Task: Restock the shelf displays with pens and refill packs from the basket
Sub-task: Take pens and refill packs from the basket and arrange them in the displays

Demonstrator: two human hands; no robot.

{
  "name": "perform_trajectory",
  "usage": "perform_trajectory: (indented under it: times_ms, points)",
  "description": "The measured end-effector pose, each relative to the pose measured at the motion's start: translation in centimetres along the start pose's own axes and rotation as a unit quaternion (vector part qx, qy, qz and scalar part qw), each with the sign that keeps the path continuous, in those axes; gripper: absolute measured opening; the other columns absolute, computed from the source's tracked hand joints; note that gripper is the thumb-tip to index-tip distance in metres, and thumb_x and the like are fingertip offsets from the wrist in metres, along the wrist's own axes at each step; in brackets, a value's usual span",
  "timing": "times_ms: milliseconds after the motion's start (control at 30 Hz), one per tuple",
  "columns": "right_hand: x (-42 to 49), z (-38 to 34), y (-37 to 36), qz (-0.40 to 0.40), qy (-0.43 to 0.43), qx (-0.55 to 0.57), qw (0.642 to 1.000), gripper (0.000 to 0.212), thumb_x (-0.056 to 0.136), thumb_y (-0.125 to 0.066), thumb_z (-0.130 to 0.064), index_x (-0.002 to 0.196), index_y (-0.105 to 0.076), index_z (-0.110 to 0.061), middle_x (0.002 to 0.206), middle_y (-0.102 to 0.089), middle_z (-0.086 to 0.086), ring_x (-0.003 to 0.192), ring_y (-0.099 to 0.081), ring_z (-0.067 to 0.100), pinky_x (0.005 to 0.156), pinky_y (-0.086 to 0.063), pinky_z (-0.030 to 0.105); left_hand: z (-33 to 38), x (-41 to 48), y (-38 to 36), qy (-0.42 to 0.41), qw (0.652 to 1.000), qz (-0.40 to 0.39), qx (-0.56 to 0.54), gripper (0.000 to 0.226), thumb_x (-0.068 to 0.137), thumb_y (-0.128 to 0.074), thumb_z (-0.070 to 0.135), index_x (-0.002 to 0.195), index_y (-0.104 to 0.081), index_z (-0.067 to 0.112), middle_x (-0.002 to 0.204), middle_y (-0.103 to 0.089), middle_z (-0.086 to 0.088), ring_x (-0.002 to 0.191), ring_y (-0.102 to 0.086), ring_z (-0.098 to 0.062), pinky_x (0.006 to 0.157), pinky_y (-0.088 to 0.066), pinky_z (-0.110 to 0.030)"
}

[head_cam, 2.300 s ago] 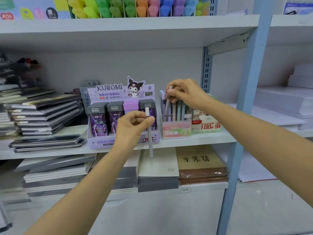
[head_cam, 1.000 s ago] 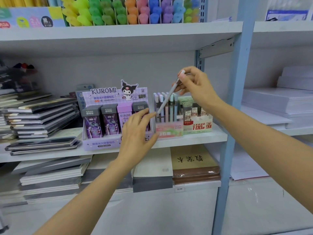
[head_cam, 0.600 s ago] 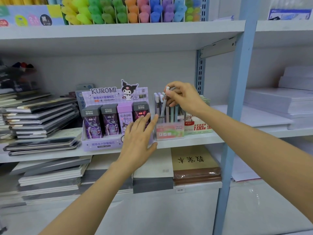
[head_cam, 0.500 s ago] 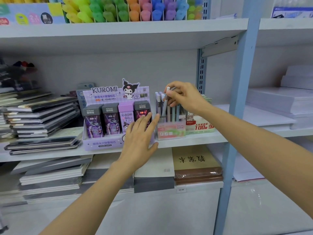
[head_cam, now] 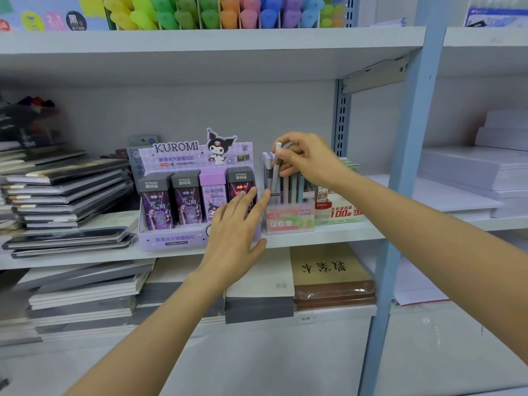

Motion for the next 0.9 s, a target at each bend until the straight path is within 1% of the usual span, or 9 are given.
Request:
perform_trajectory:
  times_ms: [167, 233, 367, 500, 567, 633, 700, 800, 900]
  points:
    - [0.0, -0.1, 0.3, -0.018, 0.005, -0.01, 1.0, 0.013, 0.099, -0.051, -0.011, 0.106, -0.06, -0.005, 0.096, -0.07, 0.017, 0.082, -0.072, 0.02, 0.073, -0.06, 0.027, -0.1, 0.0, -0.1, -0.002, 1.0, -0.002, 0.005, 0.087, 0.089, -0.062, 0.033, 0.156, -0.007, 0.028, 0.161, -0.017, 0.0, 0.148, -0.014, -0.021, 0.117, -0.011, -0.038]
    - [-0.3, 0.1, 0.4, -0.005, 0.009, -0.01, 1.0, 0.014, 0.099, -0.051, -0.011, 0.107, -0.06, -0.004, 0.096, -0.07, 0.015, 0.085, -0.072, 0.02, 0.073, -0.06, 0.027, -0.1, -0.1, -0.1, -0.004, 1.0, 0.001, 0.007, 0.087, 0.089, -0.062, 0.032, 0.156, -0.007, 0.028, 0.161, -0.017, 0.0, 0.148, -0.014, -0.021, 0.117, -0.011, -0.038]
    - [-0.1, -0.2, -0.3, -0.01, 0.015, -0.015, 1.0, 0.013, 0.099, -0.051, -0.01, 0.106, -0.059, -0.004, 0.095, -0.069, 0.018, 0.081, -0.071, 0.02, 0.071, -0.06, 0.026, -0.1, -0.2, 0.0, -0.003, 1.0, 0.001, 0.012, 0.085, 0.09, -0.062, 0.027, 0.156, -0.008, 0.027, 0.161, -0.018, 0.0, 0.148, -0.015, -0.022, 0.117, -0.013, -0.037]
    - [0.4, -0.1, -0.4, -0.028, 0.005, -0.03, 0.999, 0.015, 0.099, -0.052, -0.016, 0.105, -0.06, -0.005, 0.092, -0.071, 0.017, 0.076, -0.072, 0.02, 0.072, -0.06, 0.028, 0.1, -0.1, 0.3, -0.008, 1.0, 0.007, 0.017, 0.078, 0.091, -0.058, 0.014, 0.155, -0.014, 0.023, 0.16, -0.024, -0.003, 0.147, -0.02, -0.023, 0.115, -0.017, -0.037]
    - [0.2, 0.5, -0.9, -0.029, -0.009, -0.035, 0.999, 0.017, 0.099, -0.053, -0.018, 0.108, -0.059, -0.005, 0.09, -0.071, 0.015, 0.076, -0.072, 0.022, 0.073, -0.061, 0.032, 0.0, -0.2, 0.5, -0.001, 0.999, 0.017, 0.031, 0.076, 0.088, -0.063, 0.013, 0.153, -0.023, 0.018, 0.156, -0.032, -0.006, 0.144, -0.028, -0.026, 0.116, -0.02, -0.041]
    - [-0.1, 0.9, -1.4, -0.005, -0.007, -0.038, 0.999, 0.017, 0.098, -0.054, -0.021, 0.11, -0.057, -0.009, 0.087, -0.071, 0.009, 0.073, -0.072, 0.02, 0.069, -0.061, 0.031, -0.4, -0.7, 0.6, 0.02, 0.998, 0.033, 0.05, 0.072, 0.082, -0.073, 0.017, 0.146, -0.04, 0.011, 0.148, -0.044, -0.01, 0.138, -0.038, -0.03, 0.114, -0.027, -0.048]
    - [-0.4, 0.9, -1.6, 0.04, 0.029, -0.067, 0.997, 0.012, 0.097, -0.057, -0.019, 0.108, -0.057, -0.015, 0.085, -0.069, 0.003, 0.07, -0.07, 0.014, 0.066, -0.06, 0.027, -1.1, -1.4, 0.7, 0.039, 0.996, 0.051, 0.061, 0.065, 0.078, -0.078, 0.021, 0.136, -0.053, 0.008, 0.142, -0.05, -0.013, 0.132, -0.045, -0.033, 0.111, -0.03, -0.053]
    - [-0.6, 0.6, -2.0, 0.084, 0.086, -0.166, 0.979, 0.011, 0.09, -0.066, -0.016, 0.101, -0.065, -0.014, 0.089, -0.062, -0.002, 0.075, -0.061, 0.012, 0.073, -0.054, 0.031, -2.0, -2.2, 0.5, 0.042, 0.996, 0.042, 0.062, 0.058, 0.081, -0.076, 0.026, 0.133, -0.055, 0.01, 0.144, -0.047, -0.012, 0.133, -0.045, -0.033, 0.111, -0.028, -0.054]
    - [-0.3, 0.4, -1.8, 0.097, 0.072, -0.19, 0.974, 0.017, 0.089, -0.067, -0.022, 0.105, -0.068, -0.015, 0.098, -0.05, -0.003, 0.086, -0.053, 0.014, 0.079, -0.049, 0.032, -2.2, -2.7, 0.9, 0.014, 0.998, 0.045, 0.046, 0.055, 0.086, -0.07, 0.029, 0.135, -0.054, 0.01, 0.147, -0.044, -0.013, 0.134, -0.043, -0.033, 0.11, -0.03, -0.053]
Point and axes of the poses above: each hand's wrist, its own x-axis towards the middle knuckle, its own y-axis out of the back of the hand, z = x × y, the point moved 6 cm from there along x, towards the middle knuckle
